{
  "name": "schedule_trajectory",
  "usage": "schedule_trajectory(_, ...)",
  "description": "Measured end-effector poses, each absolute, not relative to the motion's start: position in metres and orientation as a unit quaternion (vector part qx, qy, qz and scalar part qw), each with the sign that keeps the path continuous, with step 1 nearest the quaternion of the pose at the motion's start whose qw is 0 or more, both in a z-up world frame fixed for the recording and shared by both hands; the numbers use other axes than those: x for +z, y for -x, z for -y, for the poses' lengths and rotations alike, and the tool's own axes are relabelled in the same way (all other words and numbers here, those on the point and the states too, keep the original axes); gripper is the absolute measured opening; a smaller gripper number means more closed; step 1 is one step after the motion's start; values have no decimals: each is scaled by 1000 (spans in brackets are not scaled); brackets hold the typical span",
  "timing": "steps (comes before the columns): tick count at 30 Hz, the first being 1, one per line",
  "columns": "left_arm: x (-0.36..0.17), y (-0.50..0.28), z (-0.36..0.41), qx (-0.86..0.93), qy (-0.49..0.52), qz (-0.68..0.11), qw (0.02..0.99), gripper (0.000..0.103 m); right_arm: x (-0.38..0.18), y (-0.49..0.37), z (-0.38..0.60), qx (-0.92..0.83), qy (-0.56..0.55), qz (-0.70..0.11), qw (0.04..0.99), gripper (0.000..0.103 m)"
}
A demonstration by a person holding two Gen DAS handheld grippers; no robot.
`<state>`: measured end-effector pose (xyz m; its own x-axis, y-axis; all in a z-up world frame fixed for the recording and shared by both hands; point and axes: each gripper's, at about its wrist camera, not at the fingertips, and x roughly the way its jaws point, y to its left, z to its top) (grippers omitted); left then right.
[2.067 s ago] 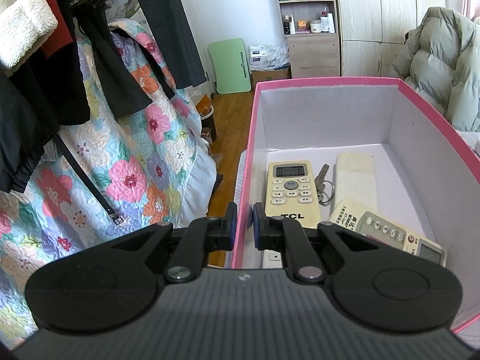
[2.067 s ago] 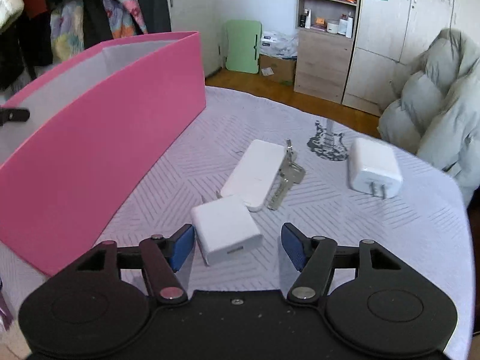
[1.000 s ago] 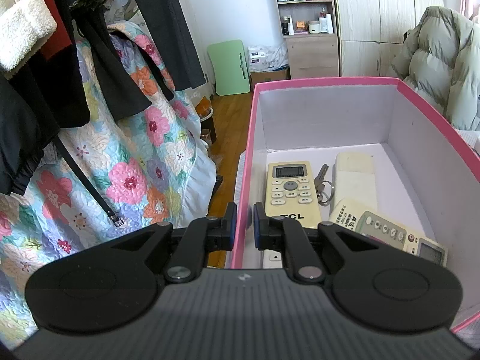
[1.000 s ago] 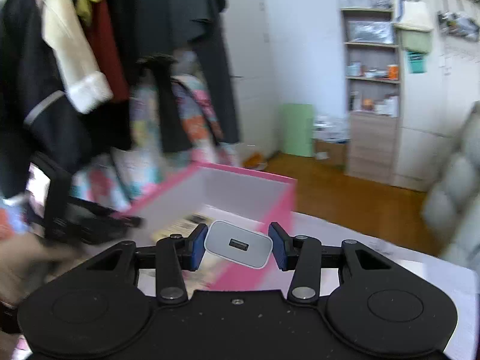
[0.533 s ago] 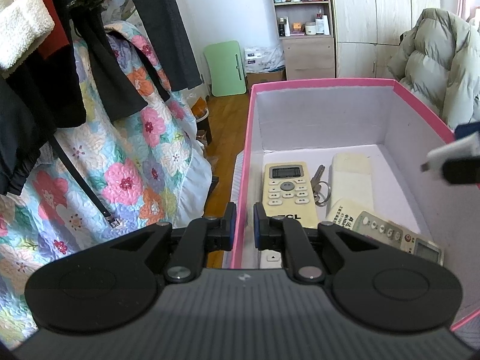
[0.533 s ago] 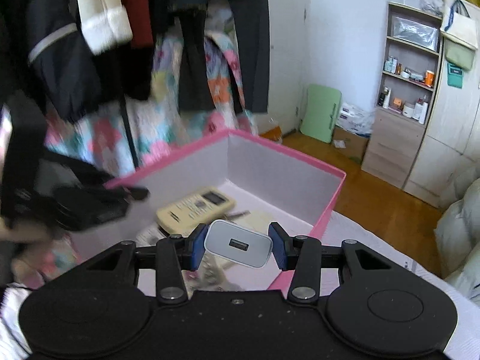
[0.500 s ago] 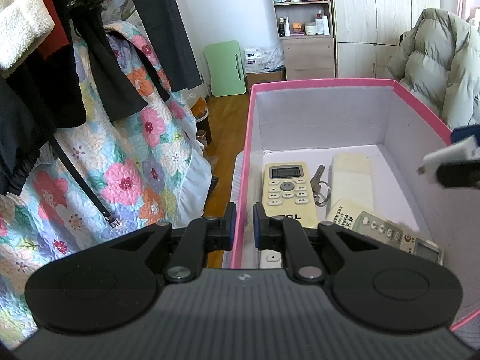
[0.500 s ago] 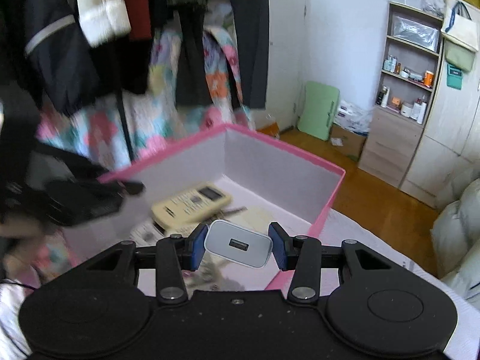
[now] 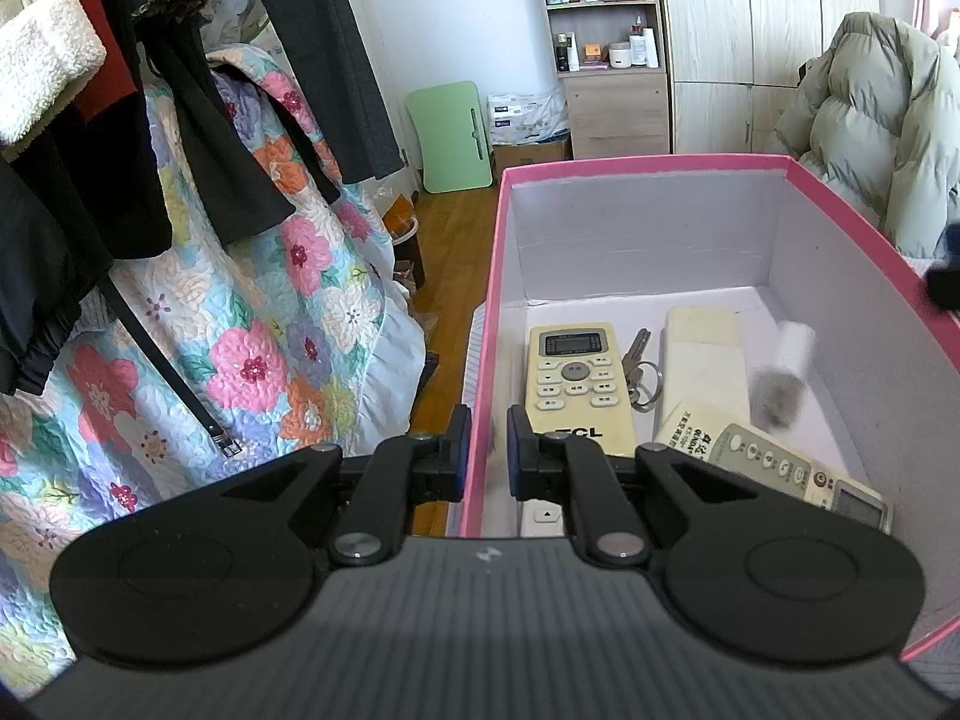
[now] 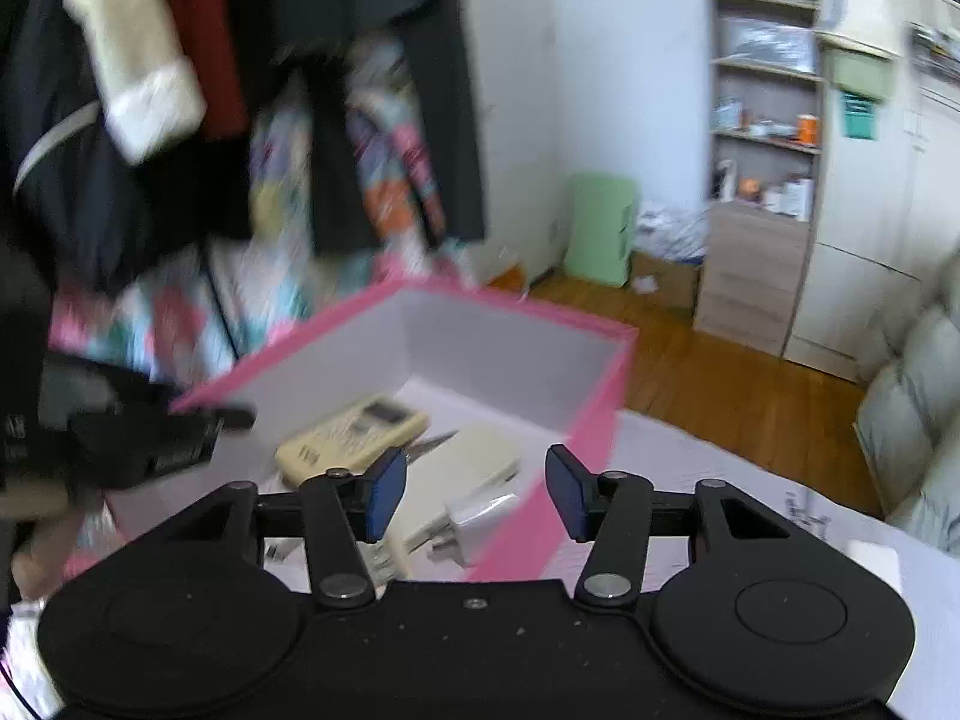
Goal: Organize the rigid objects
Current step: 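Carry the white charger cube into the pink box and release it, then grasp the flat white power bank with the right gripper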
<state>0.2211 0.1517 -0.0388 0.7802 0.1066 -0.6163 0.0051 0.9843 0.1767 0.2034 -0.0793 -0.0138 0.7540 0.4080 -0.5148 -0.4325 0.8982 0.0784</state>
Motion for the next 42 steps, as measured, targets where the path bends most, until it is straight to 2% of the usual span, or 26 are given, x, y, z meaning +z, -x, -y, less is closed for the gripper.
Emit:
schedule_trajectory(1, -39, -221, -152, 28, -85, -330, 940, 10, -14, -200, 91, 217, 9, -259, 941, 63)
schedule_trajectory(4, -38, -221, -152, 28, -82, -330, 940, 10, -20, -196, 120, 187, -5, -256, 948, 64)
schedule_trajectory(11, -38, -221, -151, 31, -88, -331, 939, 10, -58, -209, 161, 138, -31, -356, 924, 64)
schedule_trajectory(16, -39, -221, -149, 33, -88, -332, 939, 10, -83, -219, 160, 115, -20, -390, 913, 64)
schedule_trajectory(24, -39, -222, -151, 36, -82, -334, 938, 10, -103, -247, 146, 109, 5, -388, 915, 63)
schedule_trajectory(28, -38, -222, -152, 36, -83, -336, 938, 10, -117, -263, 140, 94, 23, -391, 915, 58)
schedule_trajectory(30, -39, -223, -152, 36, -83, -335, 938, 10, -116, -264, 140, 95, 24, -387, 917, 44)
schedule_trajectory(39, -39, -221, -150, 35, -82, -335, 938, 10, -112, -255, 138, 100, 14, -409, 907, 46)
schedule_trajectory(41, -38, -221, -151, 36, -83, -335, 938, 10, -112, -258, 134, 100, 32, -409, 906, 55)
schedule_trajectory(42, -38, -222, -151, 36, -83, -335, 938, 10, -112, -260, 133, 99, 35, -408, 907, 55)
